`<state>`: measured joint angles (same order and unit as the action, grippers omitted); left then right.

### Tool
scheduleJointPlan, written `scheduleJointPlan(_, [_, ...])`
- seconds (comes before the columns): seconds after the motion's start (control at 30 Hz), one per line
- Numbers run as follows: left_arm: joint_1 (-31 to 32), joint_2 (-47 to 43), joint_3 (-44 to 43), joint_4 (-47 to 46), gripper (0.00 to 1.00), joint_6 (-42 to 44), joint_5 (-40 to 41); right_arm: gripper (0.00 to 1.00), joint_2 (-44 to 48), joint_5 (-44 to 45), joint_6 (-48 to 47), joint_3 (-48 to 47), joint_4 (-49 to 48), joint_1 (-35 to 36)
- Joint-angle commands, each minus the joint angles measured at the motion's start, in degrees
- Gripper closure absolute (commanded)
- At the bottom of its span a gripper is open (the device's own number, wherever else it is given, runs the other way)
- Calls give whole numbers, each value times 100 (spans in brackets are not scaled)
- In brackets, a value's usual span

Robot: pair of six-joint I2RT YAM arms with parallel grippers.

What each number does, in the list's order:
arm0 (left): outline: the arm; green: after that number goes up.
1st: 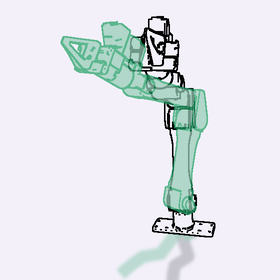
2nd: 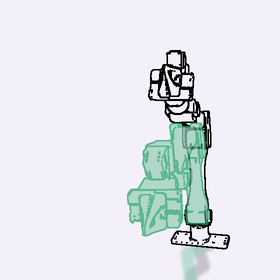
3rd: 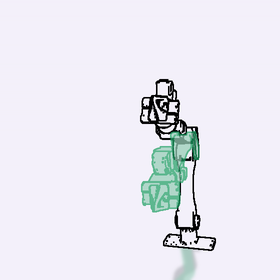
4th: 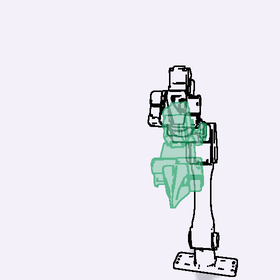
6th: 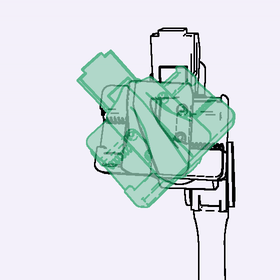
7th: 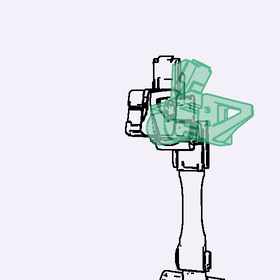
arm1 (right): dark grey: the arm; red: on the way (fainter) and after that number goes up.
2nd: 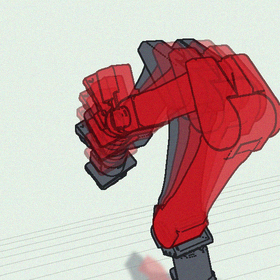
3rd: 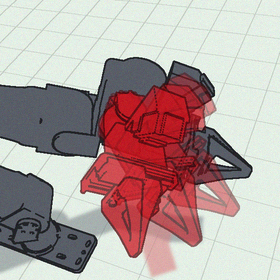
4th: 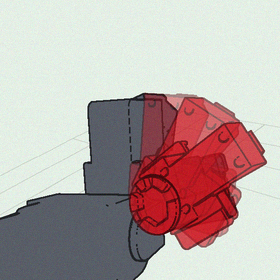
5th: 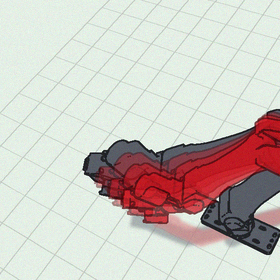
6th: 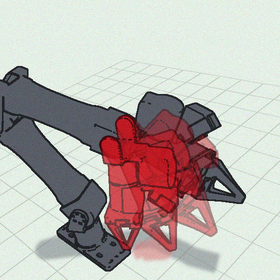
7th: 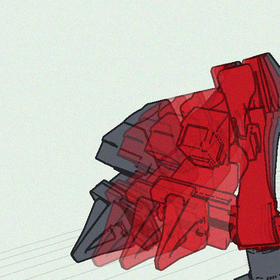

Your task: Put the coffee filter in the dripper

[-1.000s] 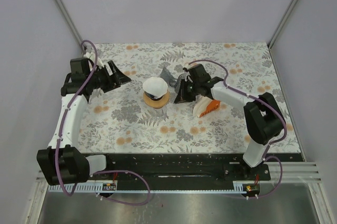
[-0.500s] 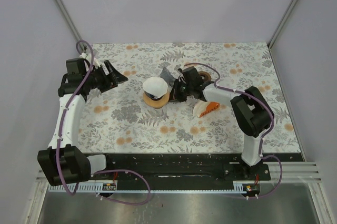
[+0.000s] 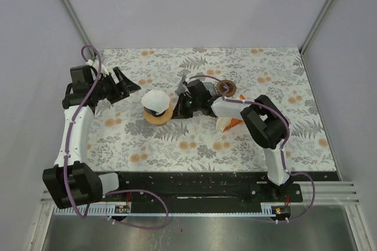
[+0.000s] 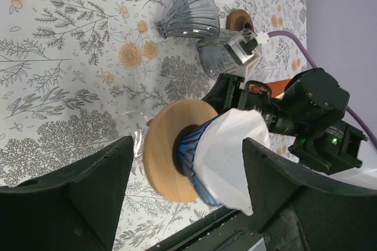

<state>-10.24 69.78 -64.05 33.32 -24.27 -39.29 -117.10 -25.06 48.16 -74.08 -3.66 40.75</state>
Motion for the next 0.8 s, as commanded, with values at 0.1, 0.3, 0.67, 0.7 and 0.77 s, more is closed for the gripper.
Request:
scheduleJointPlan(0.1, [-382,-219,-432,-212,22,45,-97,100,-603,-105,238,-940,-302,495])
scheduleJointPlan(0.3, [-646,-289,-705,-186,22,159,-53,100,-1069,-69,246,-1608,-205,732])
scheduleJointPlan(0.67, [-778,-368,-1013,148,22,766,9,100,-350,19,-764,-952,-336,741])
scheduleJointPlan(0.7, [-786,-360,-1004,148,22,757,0,100,-253,-8,-764,-732,-476,741])
scheduleJointPlan(0.77, [-795,-351,-995,122,21,722,-26,100,-51,-139,-729,-319,-836,767])
